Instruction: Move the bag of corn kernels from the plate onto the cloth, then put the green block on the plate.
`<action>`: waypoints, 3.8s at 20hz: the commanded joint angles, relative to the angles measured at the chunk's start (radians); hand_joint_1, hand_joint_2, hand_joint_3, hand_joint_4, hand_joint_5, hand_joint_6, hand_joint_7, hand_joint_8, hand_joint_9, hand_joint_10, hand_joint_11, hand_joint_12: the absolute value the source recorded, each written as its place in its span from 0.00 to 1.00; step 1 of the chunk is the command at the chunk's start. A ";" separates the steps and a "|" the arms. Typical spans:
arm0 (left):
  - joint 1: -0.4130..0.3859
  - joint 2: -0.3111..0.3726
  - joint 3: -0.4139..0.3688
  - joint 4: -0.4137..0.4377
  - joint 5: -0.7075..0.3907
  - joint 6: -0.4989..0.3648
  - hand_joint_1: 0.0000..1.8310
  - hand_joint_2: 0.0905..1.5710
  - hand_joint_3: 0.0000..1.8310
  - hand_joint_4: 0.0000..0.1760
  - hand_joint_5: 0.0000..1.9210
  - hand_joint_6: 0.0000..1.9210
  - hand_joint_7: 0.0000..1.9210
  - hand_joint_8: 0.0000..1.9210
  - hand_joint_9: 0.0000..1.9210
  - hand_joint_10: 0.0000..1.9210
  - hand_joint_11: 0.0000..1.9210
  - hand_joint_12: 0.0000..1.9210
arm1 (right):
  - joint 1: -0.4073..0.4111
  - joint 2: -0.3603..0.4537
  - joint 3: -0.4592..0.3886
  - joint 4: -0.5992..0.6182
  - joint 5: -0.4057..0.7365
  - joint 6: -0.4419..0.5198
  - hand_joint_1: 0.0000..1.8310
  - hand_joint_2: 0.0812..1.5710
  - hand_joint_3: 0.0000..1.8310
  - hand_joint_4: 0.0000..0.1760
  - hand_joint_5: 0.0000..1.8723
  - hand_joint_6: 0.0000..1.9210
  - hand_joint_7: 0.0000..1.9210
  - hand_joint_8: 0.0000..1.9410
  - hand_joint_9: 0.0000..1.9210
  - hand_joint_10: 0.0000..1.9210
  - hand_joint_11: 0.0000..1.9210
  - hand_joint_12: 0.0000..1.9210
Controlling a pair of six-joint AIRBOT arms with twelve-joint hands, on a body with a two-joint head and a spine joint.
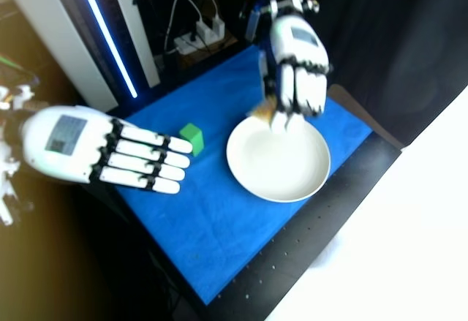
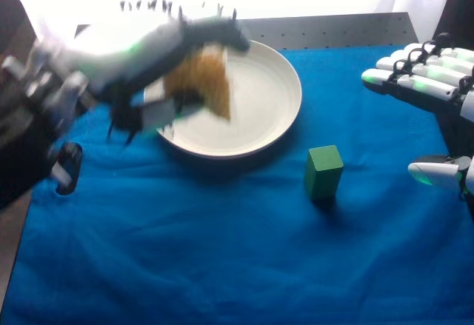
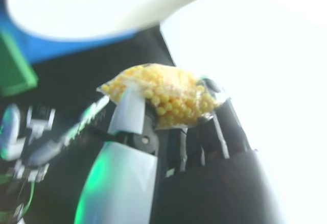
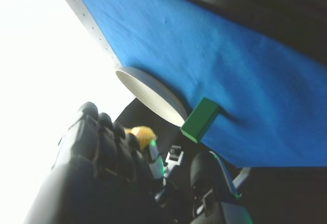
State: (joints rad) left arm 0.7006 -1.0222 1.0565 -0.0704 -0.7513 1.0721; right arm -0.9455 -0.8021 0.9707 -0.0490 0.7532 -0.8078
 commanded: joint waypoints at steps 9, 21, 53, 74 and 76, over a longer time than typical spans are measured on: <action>0.268 0.100 -0.158 0.031 -0.242 -0.125 0.58 0.83 0.00 0.00 0.27 0.03 0.17 0.41 0.19 0.76 0.17 0.90 | 0.007 0.000 -0.009 0.026 0.117 0.007 0.31 0.82 0.00 0.00 0.00 0.00 0.00 0.00 0.00 0.00 0.00 0.00; 0.337 0.122 -0.160 -0.146 -0.403 -0.080 0.13 0.64 0.00 0.90 0.00 0.00 0.00 0.00 0.00 0.00 0.00 0.00 | 0.008 -0.039 0.058 -0.080 0.151 0.190 0.37 0.79 0.00 0.00 0.00 0.00 0.00 0.00 0.00 0.00 0.00 0.00; 0.460 0.129 -0.182 -0.360 -0.648 -0.066 0.21 0.81 0.01 0.64 0.01 0.00 0.00 0.00 0.00 0.00 0.00 0.01 | 0.449 -0.269 0.301 -0.540 -0.098 0.507 0.63 0.82 0.00 0.00 0.29 0.79 0.41 0.75 0.46 0.64 0.41 0.83; 0.460 0.078 -0.154 -0.363 -0.638 -0.107 0.31 0.87 0.00 0.68 0.12 0.00 0.04 0.00 0.06 0.00 0.00 0.33 | 0.561 -0.677 0.580 -0.876 -0.511 0.670 0.34 0.79 0.00 0.00 0.01 0.00 0.01 0.00 0.01 0.02 0.00 0.26; 0.460 0.077 -0.154 -0.364 -0.636 -0.108 0.33 0.87 0.00 0.67 0.13 0.00 0.05 0.00 0.06 0.00 0.00 0.33 | 0.561 -0.676 0.560 -0.877 -0.499 0.670 0.30 0.75 0.00 0.04 0.00 0.00 0.00 0.00 0.00 0.00 0.00 0.32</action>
State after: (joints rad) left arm 1.1656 -0.9394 0.8986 -0.4545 -1.2655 0.9718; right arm -0.4015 -1.4708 1.5249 -0.9367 0.1772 -0.1352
